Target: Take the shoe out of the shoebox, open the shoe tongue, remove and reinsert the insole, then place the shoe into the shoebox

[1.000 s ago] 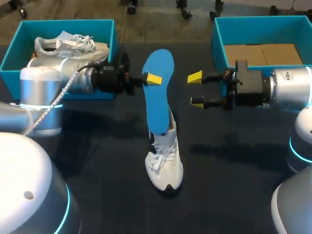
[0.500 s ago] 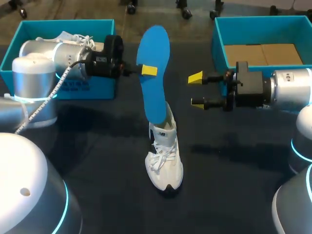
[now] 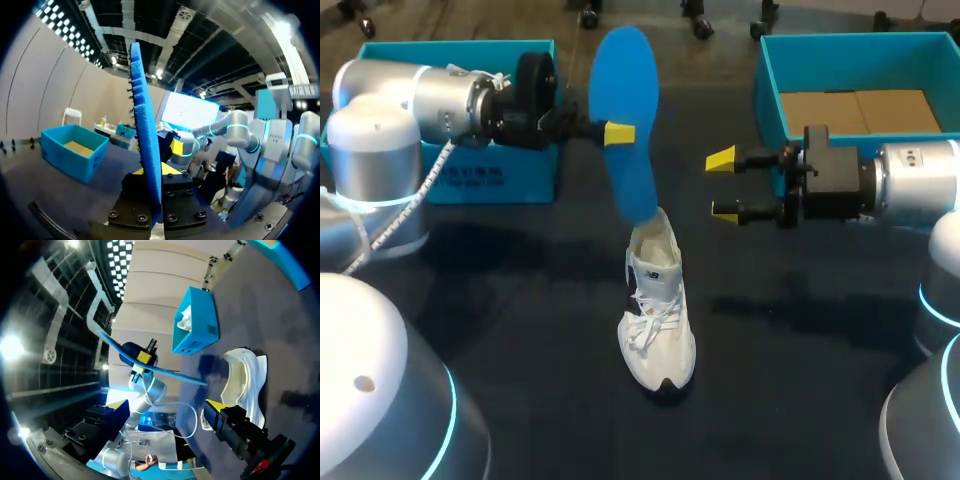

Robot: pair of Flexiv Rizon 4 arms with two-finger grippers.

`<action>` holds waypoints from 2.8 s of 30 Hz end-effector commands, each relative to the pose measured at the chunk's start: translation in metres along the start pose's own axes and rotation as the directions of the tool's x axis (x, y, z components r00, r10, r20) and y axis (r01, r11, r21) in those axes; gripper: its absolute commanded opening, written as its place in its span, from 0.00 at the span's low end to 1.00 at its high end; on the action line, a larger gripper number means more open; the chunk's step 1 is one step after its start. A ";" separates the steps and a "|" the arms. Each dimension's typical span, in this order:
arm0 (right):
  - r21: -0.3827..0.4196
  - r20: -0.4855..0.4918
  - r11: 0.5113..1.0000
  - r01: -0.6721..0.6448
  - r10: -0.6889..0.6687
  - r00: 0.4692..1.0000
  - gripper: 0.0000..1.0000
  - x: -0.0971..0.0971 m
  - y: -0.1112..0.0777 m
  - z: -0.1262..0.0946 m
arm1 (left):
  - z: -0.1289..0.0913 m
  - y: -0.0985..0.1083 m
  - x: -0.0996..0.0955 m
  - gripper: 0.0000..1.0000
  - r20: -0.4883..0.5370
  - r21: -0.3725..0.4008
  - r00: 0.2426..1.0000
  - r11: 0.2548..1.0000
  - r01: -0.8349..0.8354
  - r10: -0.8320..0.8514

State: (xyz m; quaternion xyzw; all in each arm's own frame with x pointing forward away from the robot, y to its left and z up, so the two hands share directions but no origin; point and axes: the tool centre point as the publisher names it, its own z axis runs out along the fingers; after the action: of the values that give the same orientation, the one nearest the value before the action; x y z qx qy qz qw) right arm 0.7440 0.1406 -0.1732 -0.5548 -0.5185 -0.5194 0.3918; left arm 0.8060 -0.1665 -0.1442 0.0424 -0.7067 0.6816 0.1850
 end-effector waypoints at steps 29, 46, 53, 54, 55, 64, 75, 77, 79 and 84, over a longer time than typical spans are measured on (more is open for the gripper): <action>-0.002 0.001 1.000 0.000 0.000 1.000 1.00 0.000 0.000 0.002 | -0.005 0.001 -0.019 0.00 0.266 -0.159 0.477 0.526 -0.835 0.837; -0.002 0.001 1.000 0.000 0.000 1.000 1.00 0.000 0.000 0.002 | -0.005 0.002 -0.020 0.00 0.233 -0.187 0.333 0.378 -0.907 0.914; -0.002 0.001 1.000 0.000 0.000 1.000 1.00 0.000 0.000 0.002 | -0.007 0.006 -0.022 0.00 0.073 -0.187 -0.055 -0.041 -0.981 0.996; -0.002 0.001 1.000 0.000 0.000 1.000 1.00 0.000 0.000 0.002 | -0.007 0.007 -0.022 0.00 0.067 -0.188 -0.080 -0.066 -0.980 0.994; -0.002 0.001 1.000 0.000 0.000 1.000 1.00 0.000 0.000 0.002 | -0.007 0.009 -0.023 0.00 0.052 -0.194 -0.139 -0.127 -0.973 0.989; -0.002 0.001 1.000 0.000 0.000 1.000 1.00 0.000 0.000 0.002 | -0.007 0.019 -0.028 0.00 -0.032 -0.220 -0.416 -0.412 -0.884 0.909; 0.002 -0.030 1.000 -0.001 0.001 1.000 1.00 -0.004 0.003 0.015 | -0.003 0.026 -0.030 0.00 -0.033 -0.247 -0.455 -0.449 -0.859 0.890; 0.006 -0.032 1.000 -0.002 0.002 0.999 1.00 -0.005 0.004 0.020 | -0.002 0.027 -0.031 0.00 -0.029 -0.252 -0.451 -0.443 -0.860 0.892; 0.014 -0.031 1.000 -0.004 0.004 1.000 1.00 -0.005 0.005 0.025 | 0.002 0.028 -0.031 0.00 -0.023 -0.257 -0.451 -0.441 -0.860 0.892; 0.037 -0.043 0.999 -0.001 0.003 0.999 1.00 -0.005 0.007 0.038 | 0.009 0.029 -0.032 0.00 -0.017 -0.262 -0.457 -0.445 -0.856 0.889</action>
State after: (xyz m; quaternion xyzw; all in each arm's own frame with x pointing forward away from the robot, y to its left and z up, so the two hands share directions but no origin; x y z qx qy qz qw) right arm 0.7469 0.1628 -0.1782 -0.5389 -0.5169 -0.5235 0.4103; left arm 0.8257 -0.1727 -0.1796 -0.5198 -0.4718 0.4520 -0.5504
